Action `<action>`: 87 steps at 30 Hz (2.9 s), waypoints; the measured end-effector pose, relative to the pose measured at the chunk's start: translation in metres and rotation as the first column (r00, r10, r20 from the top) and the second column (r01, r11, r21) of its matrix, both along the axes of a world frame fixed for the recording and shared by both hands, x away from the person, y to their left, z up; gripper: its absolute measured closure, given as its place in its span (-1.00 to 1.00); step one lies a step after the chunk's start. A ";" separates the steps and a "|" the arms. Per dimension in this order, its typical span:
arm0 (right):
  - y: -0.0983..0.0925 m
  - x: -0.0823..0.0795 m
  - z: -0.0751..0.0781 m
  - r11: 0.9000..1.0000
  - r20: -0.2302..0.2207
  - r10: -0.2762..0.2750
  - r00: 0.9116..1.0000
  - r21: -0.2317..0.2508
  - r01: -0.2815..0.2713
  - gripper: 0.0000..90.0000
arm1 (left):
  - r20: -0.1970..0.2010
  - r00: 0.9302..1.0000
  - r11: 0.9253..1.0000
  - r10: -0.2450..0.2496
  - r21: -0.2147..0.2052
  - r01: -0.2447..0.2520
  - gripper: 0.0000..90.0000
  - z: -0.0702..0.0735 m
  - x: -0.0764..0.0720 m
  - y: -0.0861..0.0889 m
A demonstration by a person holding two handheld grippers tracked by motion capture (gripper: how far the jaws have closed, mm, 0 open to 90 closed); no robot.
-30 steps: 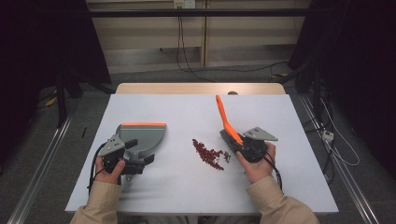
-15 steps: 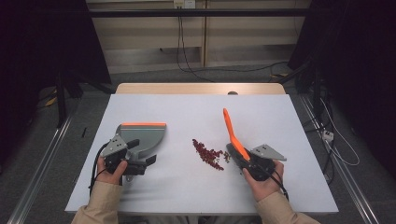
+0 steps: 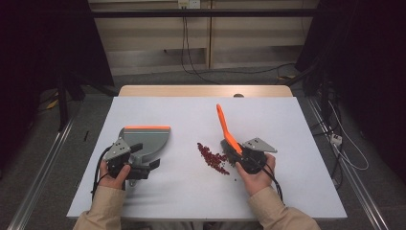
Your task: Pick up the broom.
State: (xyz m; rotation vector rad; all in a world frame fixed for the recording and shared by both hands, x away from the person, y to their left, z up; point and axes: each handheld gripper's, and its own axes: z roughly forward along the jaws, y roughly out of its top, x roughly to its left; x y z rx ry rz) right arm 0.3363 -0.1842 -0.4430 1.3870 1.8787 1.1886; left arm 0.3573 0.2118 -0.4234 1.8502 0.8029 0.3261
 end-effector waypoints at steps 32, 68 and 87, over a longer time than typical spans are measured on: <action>-0.025 0.026 0.027 0.995 -0.125 0.027 0.992 -0.088 -0.038 0.40 | 0.002 1.000 1.000 0.004 -0.002 -0.004 -0.88 0.001 0.000 0.002; 0.016 0.014 0.011 0.931 -0.038 0.236 0.971 -0.277 -0.237 0.58 | 0.011 1.000 1.000 0.006 -0.004 -0.006 -0.88 0.001 0.000 0.002; -0.001 -0.028 0.027 0.975 0.034 0.178 0.983 -0.140 -0.172 0.58 | 0.014 1.000 1.000 0.000 -0.006 0.000 -0.88 0.002 -0.001 0.002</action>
